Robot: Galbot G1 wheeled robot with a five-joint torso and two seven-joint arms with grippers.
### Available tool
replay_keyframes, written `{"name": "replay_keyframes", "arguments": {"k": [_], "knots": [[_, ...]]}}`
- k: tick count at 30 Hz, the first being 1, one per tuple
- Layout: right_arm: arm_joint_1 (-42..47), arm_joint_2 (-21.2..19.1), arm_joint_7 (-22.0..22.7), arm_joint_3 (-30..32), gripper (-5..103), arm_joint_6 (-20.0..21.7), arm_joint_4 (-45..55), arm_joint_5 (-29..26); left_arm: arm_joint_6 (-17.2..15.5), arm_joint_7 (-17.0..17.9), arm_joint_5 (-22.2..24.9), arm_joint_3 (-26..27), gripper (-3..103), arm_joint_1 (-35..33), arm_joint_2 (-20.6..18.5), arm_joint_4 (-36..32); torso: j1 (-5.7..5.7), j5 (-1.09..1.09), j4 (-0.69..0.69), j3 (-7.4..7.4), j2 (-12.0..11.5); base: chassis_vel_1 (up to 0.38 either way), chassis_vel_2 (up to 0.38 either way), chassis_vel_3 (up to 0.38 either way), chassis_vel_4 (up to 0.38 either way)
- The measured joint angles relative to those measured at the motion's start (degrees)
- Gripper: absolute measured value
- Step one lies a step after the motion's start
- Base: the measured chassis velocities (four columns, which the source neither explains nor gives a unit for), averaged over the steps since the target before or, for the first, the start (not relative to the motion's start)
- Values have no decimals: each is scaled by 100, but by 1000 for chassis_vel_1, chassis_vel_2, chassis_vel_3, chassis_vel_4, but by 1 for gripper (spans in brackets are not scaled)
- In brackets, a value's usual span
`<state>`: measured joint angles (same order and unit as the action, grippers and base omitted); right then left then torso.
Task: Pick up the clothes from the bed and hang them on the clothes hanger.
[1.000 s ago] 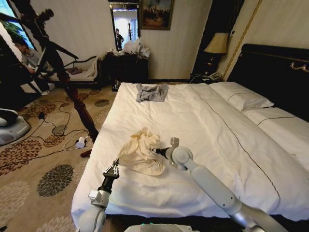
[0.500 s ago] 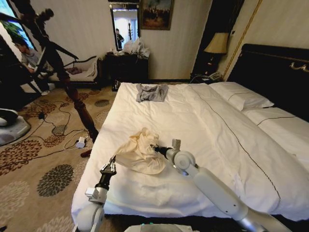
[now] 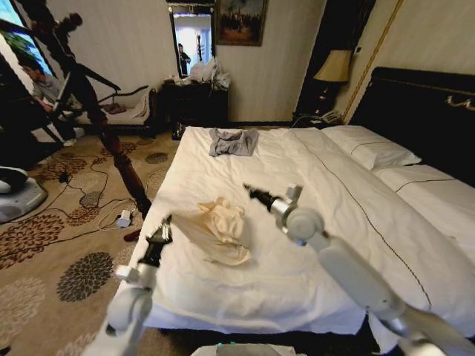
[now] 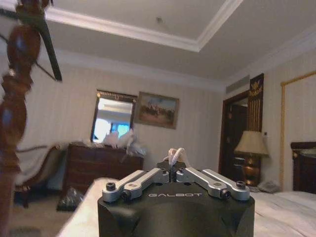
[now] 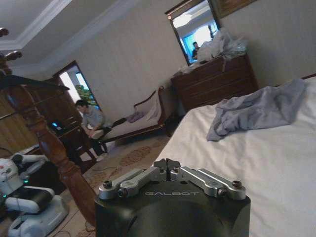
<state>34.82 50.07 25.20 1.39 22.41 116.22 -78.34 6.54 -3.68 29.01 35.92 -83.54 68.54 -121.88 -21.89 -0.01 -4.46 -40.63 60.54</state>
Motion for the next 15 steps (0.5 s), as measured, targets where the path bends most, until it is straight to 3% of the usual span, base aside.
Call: {"name": "replay_keyframes", "arguments": {"k": [3, 4, 8, 9, 11, 15], "knots": [[474, 4, 778, -19, -3, 421, 205, -304, -17, 42, -255, 172, 1, -398, 36, 33, 0, 1, 1, 0, 0, 0, 0, 0, 0], [474, 4, 778, -19, -3, 421, 205, -304, -17, 42, -255, 172, 1, -398, 36, 33, 0, 1, 1, 0, 0, 0, 0, 0, 0], [1062, 333, 1328, -194, 12, 841, -17, -330, 219, 50, -1321, 160, 1, -1075, 467, 654, 1, 1, 2, 0, 0, 0, 0, 0, 0], [1062, 333, 1328, -194, 12, 841, -17, -330, 219, 50, -1321, 160, 1, -1075, 467, 654, 1, 1, 2, 0, 0, 0, 0, 0, 0], [1044, 586, 1608, -320, 22, 978, -288, -424, 312, 50, -1577, 97, 1, -1262, 766, 883, 1, 1, 3, 0, 0, 0, 0, 0, 0], [865, 885, 1673, -454, 38, 1029, -641, -363, 346, 104, -1815, 57, 1, -1375, 1054, 1000, 1, 0, 1, 0, 0, 0, 0, 0, 0]]}}
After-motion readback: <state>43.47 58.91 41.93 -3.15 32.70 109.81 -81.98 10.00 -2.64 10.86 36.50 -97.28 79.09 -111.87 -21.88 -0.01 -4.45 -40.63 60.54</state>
